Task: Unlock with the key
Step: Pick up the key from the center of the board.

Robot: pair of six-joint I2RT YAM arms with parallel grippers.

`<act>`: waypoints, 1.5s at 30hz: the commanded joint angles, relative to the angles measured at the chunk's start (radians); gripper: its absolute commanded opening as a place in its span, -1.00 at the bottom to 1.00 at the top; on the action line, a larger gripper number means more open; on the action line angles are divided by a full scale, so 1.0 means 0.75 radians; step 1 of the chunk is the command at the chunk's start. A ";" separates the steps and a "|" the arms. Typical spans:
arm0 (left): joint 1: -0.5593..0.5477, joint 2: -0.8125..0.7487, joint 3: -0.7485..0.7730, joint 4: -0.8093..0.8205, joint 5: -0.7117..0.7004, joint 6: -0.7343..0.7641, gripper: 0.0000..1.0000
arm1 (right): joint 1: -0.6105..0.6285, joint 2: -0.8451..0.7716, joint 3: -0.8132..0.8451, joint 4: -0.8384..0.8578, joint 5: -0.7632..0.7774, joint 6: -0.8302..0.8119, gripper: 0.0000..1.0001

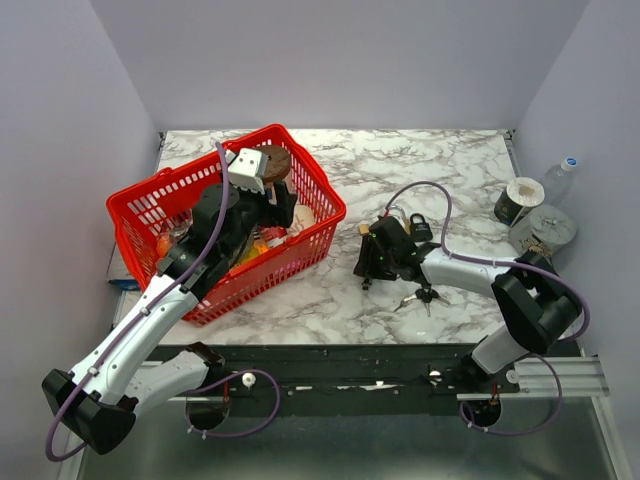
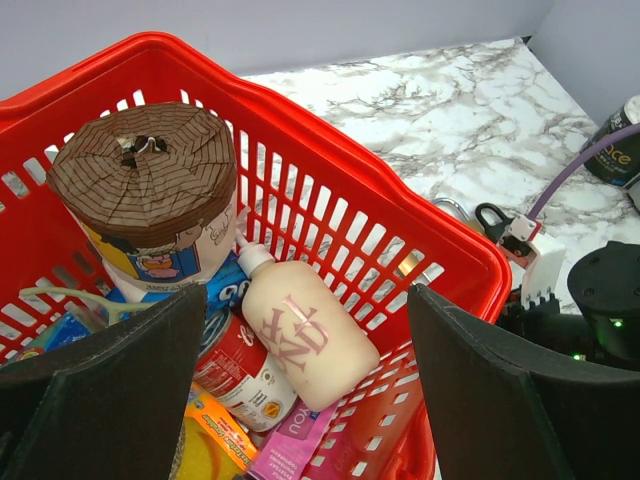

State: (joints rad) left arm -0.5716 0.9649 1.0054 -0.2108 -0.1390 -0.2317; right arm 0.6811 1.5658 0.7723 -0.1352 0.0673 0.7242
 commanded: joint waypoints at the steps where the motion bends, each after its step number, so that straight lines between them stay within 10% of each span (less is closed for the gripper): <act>1: -0.007 -0.014 -0.013 0.029 -0.019 0.014 0.76 | 0.029 0.099 -0.036 -0.163 0.109 -0.031 0.05; 9: -0.007 -0.037 -0.025 0.046 -0.011 0.045 0.77 | 0.031 0.015 -0.087 -0.016 -0.034 -0.086 -0.99; 23: -0.013 -0.125 -0.138 0.275 0.596 0.107 0.94 | 0.029 -0.523 0.203 -0.272 -0.482 -0.503 -0.99; 36: -0.015 -0.092 -0.177 0.481 1.261 0.047 0.98 | 0.029 -0.619 0.476 -0.219 -1.210 -0.444 -0.99; 45: -0.015 -0.053 -0.173 0.526 1.394 -0.014 0.98 | 0.029 -0.670 0.519 -0.182 -1.303 -0.399 -0.99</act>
State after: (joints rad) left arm -0.5781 0.9138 0.8742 0.1200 0.8036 -0.2218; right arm 0.6949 1.0885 1.1172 -0.2878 -0.8158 0.3931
